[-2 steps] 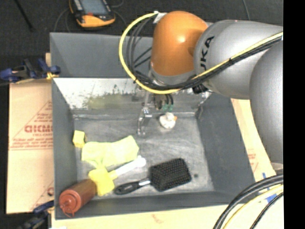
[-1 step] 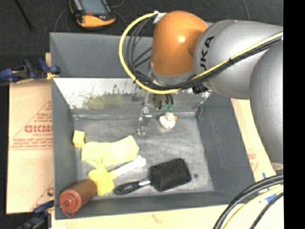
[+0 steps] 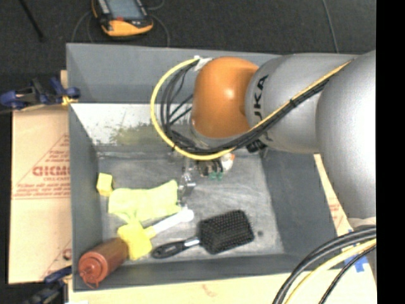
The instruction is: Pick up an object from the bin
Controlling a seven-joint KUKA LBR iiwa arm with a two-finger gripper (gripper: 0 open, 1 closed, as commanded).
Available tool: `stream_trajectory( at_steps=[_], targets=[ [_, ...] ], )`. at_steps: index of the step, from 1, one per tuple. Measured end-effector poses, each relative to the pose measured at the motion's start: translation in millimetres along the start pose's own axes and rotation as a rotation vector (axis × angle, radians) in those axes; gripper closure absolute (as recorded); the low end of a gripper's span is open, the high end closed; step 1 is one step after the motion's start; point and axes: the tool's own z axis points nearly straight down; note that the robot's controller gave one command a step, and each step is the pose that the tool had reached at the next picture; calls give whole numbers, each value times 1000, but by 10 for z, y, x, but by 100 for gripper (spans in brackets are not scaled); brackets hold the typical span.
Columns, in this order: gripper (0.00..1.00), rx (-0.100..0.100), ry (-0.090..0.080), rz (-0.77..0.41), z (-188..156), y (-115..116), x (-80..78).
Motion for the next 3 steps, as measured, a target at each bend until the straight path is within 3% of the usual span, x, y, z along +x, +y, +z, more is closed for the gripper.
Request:
stream_trajectory(
  at_steps=[1,3],
  targets=[
    [0,-1,9,-150,309,8,184],
    [0,0,1,-292,203,16,105]
  ],
)
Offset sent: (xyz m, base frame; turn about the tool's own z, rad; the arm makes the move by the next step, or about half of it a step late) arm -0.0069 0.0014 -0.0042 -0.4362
